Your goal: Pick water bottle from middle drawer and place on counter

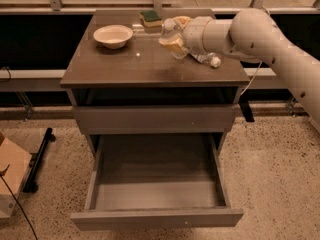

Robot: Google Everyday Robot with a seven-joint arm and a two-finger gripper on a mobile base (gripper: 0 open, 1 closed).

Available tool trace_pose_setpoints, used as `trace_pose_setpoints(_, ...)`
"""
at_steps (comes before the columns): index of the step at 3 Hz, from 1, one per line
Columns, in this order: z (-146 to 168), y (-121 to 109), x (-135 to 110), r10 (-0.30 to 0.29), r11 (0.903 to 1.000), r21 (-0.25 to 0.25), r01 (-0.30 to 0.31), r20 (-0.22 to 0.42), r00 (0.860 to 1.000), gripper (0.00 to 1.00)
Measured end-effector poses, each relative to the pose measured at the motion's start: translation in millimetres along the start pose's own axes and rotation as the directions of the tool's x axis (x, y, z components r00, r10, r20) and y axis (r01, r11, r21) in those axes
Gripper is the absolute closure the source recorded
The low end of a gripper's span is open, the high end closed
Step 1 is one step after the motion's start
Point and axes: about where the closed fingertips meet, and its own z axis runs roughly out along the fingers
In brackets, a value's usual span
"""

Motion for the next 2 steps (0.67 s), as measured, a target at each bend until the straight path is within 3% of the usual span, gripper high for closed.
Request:
trace_pose_setpoints(1, 19.1, -0.5, -8.1, -0.009, 0.9999, -0.013, 0.009, 0.019, 1.0, 1.0)
trace_pose_setpoints(2, 37.6, 1.5, -13.8, -0.012, 0.9994, -0.032, 0.013, 0.035, 0.999, 0.82)
